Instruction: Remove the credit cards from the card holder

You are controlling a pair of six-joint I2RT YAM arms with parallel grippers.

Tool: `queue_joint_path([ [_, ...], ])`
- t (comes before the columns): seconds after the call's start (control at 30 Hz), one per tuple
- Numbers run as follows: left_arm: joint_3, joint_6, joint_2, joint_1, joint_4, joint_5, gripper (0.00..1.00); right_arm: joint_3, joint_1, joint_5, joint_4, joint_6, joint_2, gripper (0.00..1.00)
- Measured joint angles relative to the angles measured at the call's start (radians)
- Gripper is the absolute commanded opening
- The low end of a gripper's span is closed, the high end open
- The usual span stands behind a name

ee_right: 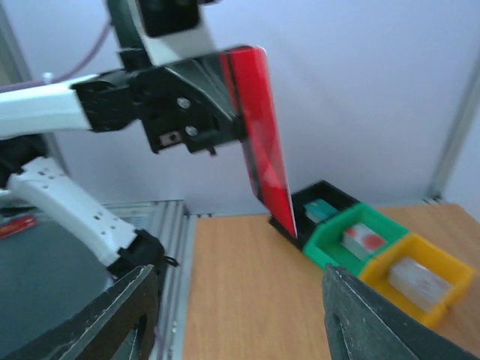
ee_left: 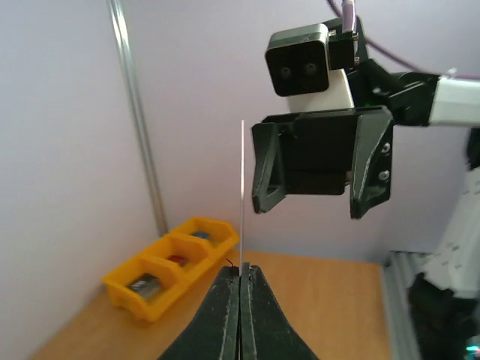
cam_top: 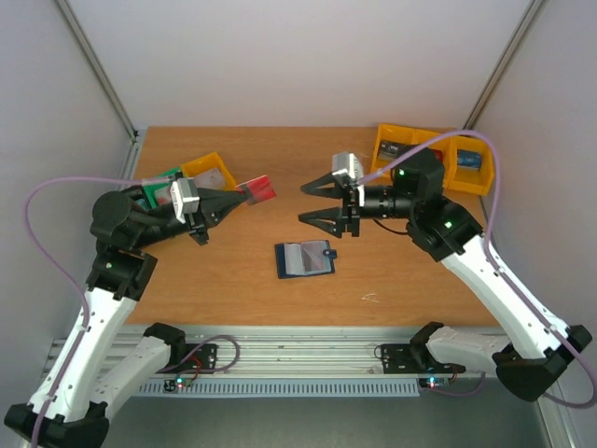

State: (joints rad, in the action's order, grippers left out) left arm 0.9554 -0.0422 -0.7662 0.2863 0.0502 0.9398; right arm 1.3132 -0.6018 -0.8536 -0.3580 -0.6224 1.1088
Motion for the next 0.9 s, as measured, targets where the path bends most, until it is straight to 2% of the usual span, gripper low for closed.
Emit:
queue_joint_path([
  [0.1, 0.001, 0.122, -0.019, 0.019, 0.019, 0.030, 0.01, 0.062, -0.046, -0.053, 0.013, 0.003, 0.068, 0.53],
  [0.23, 0.018, 0.180, -0.016, 0.043, 0.024, 0.076, 0.01, 0.166, -0.065, -0.094, 0.017, 0.051, 0.149, 0.45],
  [0.37, 0.020, 0.203, -0.006, 0.052, 0.030, 0.087, 0.01, 0.220, -0.069, -0.130, 0.010, 0.085, 0.177, 0.46],
  [0.5, 0.020, 0.219, -0.006, 0.052, 0.030, 0.084, 0.01, 0.231, -0.081, -0.165, -0.015, 0.097, 0.182, 0.52],
  [0.57, 0.020, 0.221, -0.006, 0.052, 0.030, 0.081, 0.01, 0.255, -0.093, -0.171, -0.049, 0.095, 0.196, 0.51],
  [0.8, 0.020, 0.216, -0.006, 0.060, 0.029, 0.083, 0.01, 0.310, -0.135, -0.106, -0.135, 0.068, 0.222, 0.35],
  [0.9, 0.020, 0.214, -0.007, 0.063, 0.029, 0.083, 0.01, 0.326, -0.140, -0.083, -0.166, 0.056, 0.232, 0.21],
])
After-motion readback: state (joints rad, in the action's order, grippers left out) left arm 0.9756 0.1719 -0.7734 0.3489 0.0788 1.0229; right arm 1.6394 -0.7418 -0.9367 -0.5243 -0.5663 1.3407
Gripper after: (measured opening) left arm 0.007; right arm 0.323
